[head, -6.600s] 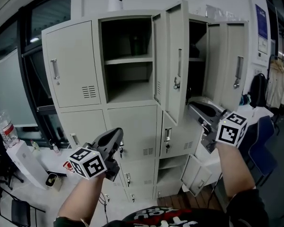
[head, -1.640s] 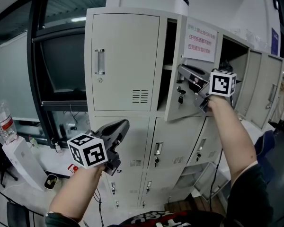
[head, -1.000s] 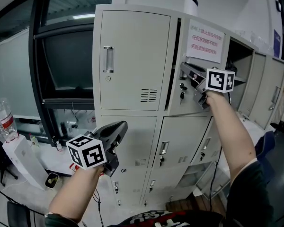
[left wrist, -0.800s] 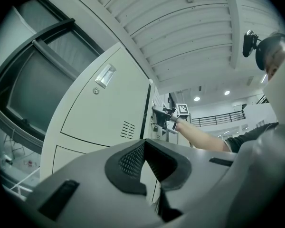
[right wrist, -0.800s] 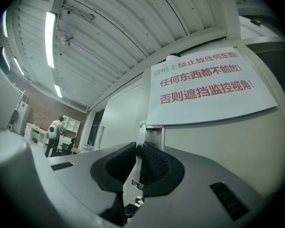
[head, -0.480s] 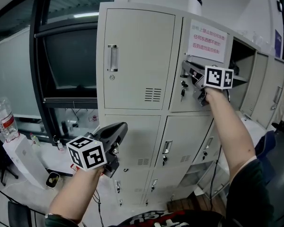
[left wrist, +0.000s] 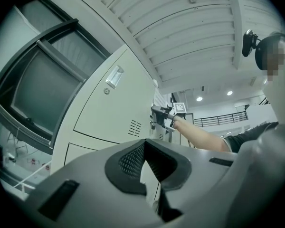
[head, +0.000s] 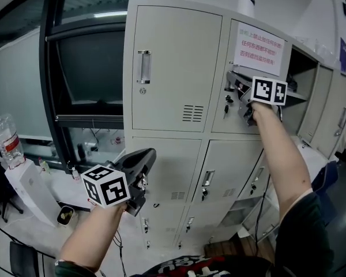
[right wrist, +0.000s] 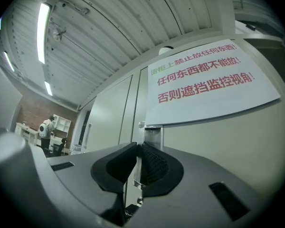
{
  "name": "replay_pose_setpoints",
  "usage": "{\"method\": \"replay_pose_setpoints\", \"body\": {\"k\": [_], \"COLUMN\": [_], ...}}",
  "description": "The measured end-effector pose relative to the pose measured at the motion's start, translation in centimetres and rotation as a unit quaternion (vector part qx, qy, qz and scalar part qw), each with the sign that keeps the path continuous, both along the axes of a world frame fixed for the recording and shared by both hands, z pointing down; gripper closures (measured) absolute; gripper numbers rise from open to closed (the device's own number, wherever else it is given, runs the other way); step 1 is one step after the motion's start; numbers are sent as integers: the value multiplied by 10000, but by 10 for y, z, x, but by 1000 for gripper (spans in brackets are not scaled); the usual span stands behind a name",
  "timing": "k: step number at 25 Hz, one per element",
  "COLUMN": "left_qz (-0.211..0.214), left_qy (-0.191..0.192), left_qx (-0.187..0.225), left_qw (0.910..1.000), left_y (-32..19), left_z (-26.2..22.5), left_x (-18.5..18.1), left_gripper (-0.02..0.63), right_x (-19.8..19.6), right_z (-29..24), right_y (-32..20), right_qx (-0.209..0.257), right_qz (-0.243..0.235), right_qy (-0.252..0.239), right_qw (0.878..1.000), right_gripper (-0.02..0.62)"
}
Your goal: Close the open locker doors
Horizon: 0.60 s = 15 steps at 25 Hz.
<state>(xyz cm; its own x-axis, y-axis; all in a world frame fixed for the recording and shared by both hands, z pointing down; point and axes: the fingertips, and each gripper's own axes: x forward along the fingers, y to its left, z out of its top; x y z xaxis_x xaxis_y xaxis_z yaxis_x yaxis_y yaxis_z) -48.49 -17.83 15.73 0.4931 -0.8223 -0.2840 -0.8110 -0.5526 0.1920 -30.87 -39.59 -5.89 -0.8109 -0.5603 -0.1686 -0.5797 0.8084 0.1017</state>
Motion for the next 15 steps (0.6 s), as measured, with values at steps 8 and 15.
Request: {"method": "replay_pose_setpoints", "body": {"k": [8, 15], "left_qz": [-2, 4], "left_qy": [-27, -18], "left_qx": [-73, -107], "left_qw": [10000, 9999], "left_y": [0, 6], "left_z": [5, 7], "left_x": [4, 3], "left_gripper": [603, 603], "right_x": [-2, 11], "right_z": [-1, 9], "right_y": [1, 0], "right_qx": [85, 90], "right_qz": [201, 532], "right_qy": [-102, -175], "right_qw": [9997, 9984], "right_gripper": [534, 529]}}
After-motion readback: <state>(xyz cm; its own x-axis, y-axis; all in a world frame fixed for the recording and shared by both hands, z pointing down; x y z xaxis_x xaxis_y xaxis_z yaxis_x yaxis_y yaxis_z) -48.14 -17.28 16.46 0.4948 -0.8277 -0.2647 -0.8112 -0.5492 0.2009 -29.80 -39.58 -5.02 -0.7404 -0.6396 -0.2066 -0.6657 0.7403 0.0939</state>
